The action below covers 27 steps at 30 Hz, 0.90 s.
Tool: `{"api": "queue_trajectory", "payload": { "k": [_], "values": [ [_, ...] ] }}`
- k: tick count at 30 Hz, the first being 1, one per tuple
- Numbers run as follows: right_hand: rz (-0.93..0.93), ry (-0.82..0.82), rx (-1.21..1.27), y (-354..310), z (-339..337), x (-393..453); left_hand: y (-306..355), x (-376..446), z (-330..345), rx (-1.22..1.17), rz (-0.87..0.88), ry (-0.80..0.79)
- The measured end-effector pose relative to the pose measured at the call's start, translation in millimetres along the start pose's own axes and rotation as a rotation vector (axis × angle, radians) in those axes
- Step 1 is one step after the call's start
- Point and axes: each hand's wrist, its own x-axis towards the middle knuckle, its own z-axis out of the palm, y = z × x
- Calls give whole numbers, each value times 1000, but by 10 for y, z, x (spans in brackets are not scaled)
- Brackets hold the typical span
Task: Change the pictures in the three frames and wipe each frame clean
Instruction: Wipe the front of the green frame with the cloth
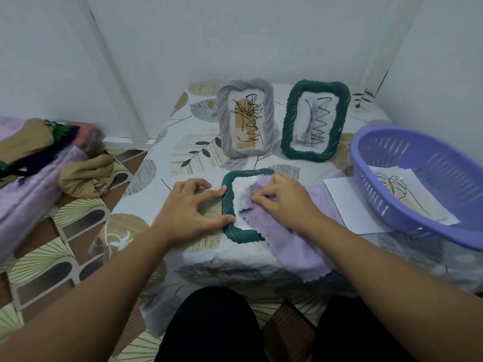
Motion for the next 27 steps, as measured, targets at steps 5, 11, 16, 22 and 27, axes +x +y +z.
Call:
{"api": "queue_trajectory", "payload": {
  "k": [5,11,16,22,27],
  "values": [
    [-7,-28,40,151,-206,-158,-17,10,10,20,1,-14],
    [-19,-3,17,-25,-1,-113,-4,3,5,16,1,-2],
    [21,41,39,154,-134,-112,-5,13,14,22,-4,-11],
    [-46,-42,44,42,-61,-115,-7,16,11,17,-8,-5],
    [-14,16,9,160,-170,-74,-10,21,18,28,-3,-8]
  ]
}}
